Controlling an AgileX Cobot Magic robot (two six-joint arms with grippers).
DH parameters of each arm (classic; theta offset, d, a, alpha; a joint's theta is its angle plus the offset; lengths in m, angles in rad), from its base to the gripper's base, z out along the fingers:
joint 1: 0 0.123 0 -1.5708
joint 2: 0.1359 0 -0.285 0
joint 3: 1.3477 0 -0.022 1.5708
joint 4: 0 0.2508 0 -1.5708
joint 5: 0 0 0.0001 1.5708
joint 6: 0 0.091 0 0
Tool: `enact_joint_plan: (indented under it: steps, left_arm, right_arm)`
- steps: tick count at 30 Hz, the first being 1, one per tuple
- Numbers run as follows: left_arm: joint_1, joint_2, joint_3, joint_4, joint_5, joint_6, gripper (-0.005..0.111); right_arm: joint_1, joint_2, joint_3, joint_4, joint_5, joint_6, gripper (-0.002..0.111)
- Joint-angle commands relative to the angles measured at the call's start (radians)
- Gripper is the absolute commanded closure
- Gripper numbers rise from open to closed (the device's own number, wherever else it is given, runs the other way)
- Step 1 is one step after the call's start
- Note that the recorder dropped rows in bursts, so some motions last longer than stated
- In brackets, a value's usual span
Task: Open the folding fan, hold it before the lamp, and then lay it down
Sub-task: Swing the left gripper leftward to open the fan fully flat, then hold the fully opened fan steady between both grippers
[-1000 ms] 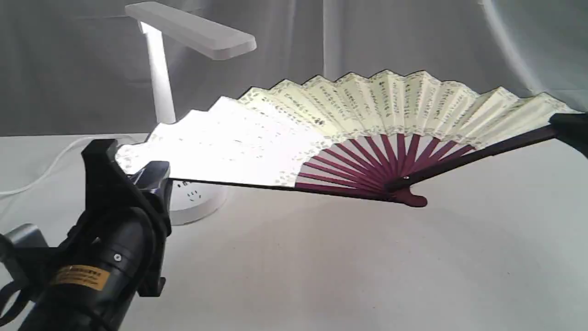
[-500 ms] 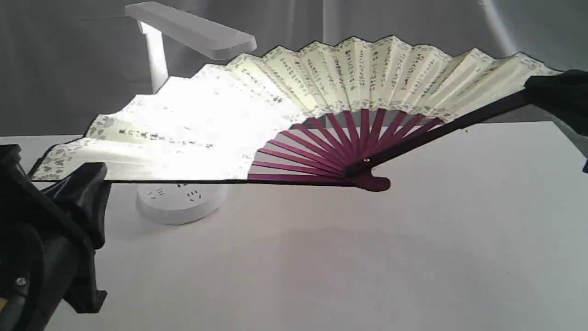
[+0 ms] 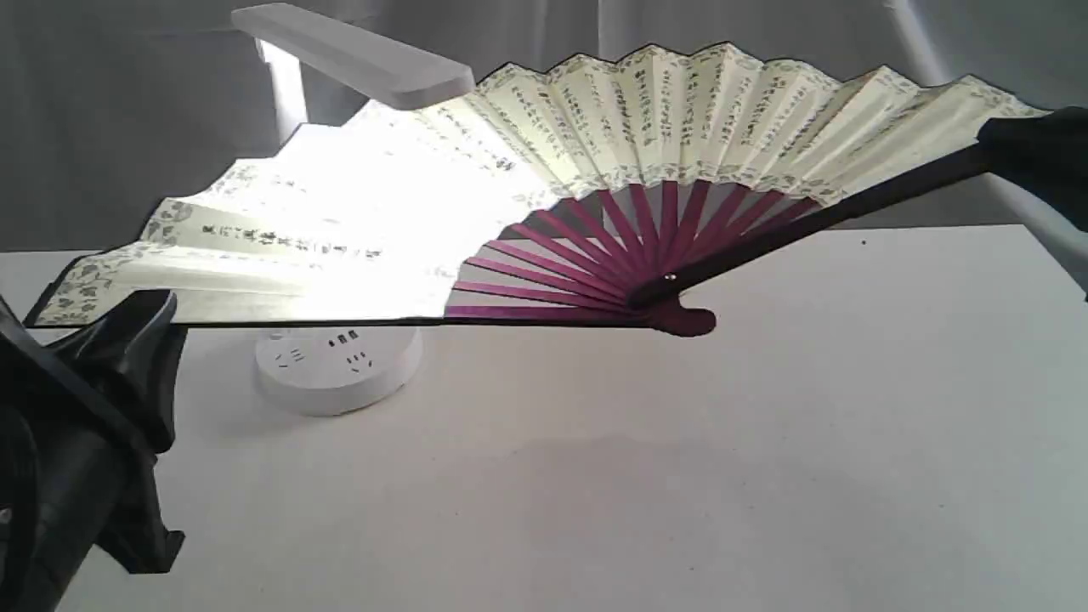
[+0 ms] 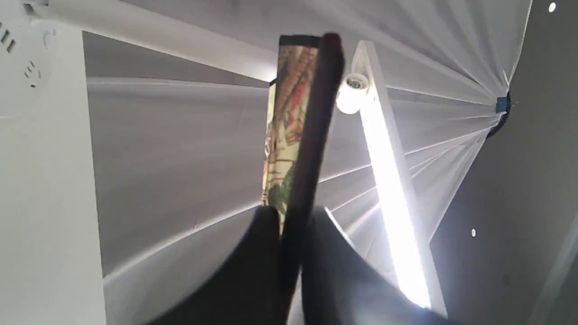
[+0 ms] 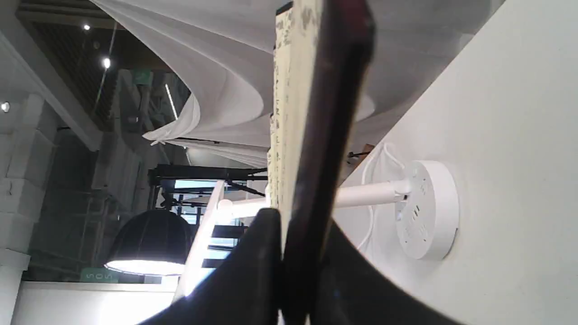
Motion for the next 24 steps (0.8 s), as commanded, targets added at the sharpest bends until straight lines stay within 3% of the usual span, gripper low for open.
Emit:
enact_joint_plan:
  steps: [1, 10, 17, 24]
  left_arm:
    - [0.005, -0.020, 0.005, -0.083, -0.083, -0.032, 0.107]
    - [0.005, -0.027, 0.018, -0.040, -0.083, -0.082, 0.107]
    - [0.005, -0.147, 0.082, -0.040, -0.083, -0.082, 0.107]
    - [0.005, -0.254, 0.085, -0.079, 0.014, 0.042, 0.107]
  right_arm:
    - [-0.009, -0.005, 0.000, 0.008, -0.072, -0.044, 0.108]
    - [-0.009, -0.039, 0.000, 0.005, -0.072, -0.044, 0.108]
    - [-0.009, -0.058, 0.000, -0.002, -0.072, -0.039, 0.108]
    - [-0.009, -0.061, 0.000, -0.004, -0.072, -0.037, 0.108]
